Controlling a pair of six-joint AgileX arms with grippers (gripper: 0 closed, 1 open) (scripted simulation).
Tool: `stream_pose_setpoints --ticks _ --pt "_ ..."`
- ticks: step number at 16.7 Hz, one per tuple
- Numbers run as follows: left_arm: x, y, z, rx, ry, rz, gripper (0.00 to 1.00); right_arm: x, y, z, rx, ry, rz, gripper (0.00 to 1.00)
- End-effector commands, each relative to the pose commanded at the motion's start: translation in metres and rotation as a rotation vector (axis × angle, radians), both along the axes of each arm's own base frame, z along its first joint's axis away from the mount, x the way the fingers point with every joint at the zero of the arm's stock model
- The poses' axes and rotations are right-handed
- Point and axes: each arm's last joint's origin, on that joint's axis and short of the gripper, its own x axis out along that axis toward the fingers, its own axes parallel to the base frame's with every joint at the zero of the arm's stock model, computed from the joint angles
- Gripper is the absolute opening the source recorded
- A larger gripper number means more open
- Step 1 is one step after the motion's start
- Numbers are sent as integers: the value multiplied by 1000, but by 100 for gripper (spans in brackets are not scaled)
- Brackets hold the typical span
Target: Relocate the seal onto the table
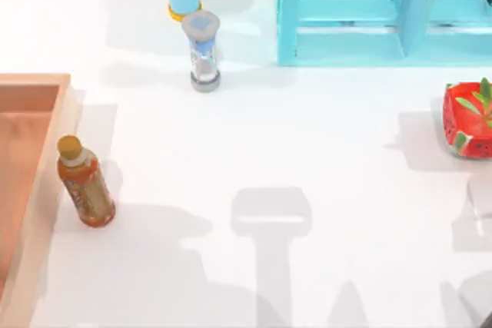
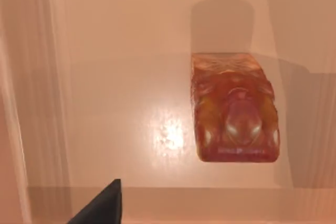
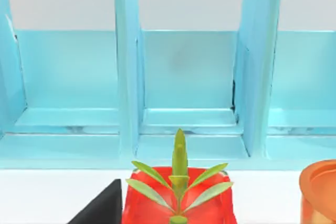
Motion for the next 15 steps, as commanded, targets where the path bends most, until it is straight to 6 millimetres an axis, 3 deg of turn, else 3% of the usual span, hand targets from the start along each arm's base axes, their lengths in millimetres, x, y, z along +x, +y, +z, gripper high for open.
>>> stream_pose_setpoints --ticks 9,15 --pt "8 5 -6 -13 40 -3 100 0 0 0 0 0 0 100" --pt "14 9 -61 -14 42 -1 100 0 0 0 0 0 0 100"
